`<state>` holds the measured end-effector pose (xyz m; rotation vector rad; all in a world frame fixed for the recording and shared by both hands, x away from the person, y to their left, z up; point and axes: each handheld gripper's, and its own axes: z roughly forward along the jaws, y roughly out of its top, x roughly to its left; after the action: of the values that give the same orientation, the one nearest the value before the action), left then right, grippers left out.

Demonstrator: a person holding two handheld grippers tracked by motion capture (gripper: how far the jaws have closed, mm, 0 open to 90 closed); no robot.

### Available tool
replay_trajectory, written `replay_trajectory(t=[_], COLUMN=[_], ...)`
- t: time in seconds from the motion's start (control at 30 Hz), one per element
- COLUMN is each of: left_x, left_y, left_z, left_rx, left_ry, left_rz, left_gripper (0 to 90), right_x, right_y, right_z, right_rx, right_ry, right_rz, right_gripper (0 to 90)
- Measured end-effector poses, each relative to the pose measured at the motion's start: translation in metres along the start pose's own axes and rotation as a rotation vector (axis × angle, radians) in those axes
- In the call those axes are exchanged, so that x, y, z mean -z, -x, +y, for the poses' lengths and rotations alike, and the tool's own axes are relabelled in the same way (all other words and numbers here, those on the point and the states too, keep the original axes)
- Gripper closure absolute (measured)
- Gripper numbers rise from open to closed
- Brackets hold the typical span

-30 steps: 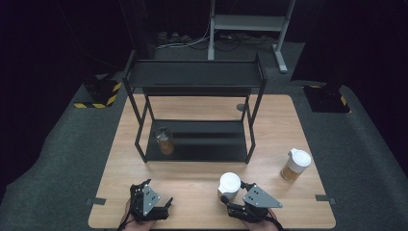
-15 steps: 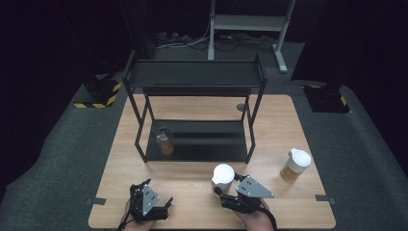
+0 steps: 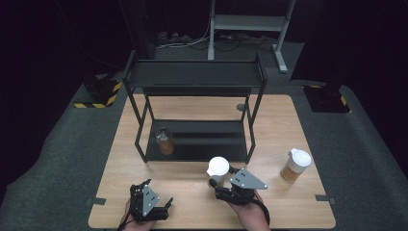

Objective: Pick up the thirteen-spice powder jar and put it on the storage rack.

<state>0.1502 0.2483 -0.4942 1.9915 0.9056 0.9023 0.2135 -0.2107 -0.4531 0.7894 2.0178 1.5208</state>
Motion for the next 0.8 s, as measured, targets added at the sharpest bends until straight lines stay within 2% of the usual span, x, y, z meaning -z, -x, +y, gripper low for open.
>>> replay_trajectory(t=[0.27, 0.8], left_x=[0.001, 0.001], left_y=[-0.001, -0.001], left_z=[-0.001, -0.003], left_rx=[0.002, -0.008], left_ry=[0.004, 0.017], left_rz=[-0.003, -0.010], left_gripper=[1.0, 1.0], right_x=[-0.009, -0.040], right_y=[0.000, -0.001], right_z=[0.008, 0.016], right_rx=[0.006, 0.004], right_ry=[0.006, 0.014], right_rz=[-0.010, -0.031], right_gripper=[30.4, 30.4])
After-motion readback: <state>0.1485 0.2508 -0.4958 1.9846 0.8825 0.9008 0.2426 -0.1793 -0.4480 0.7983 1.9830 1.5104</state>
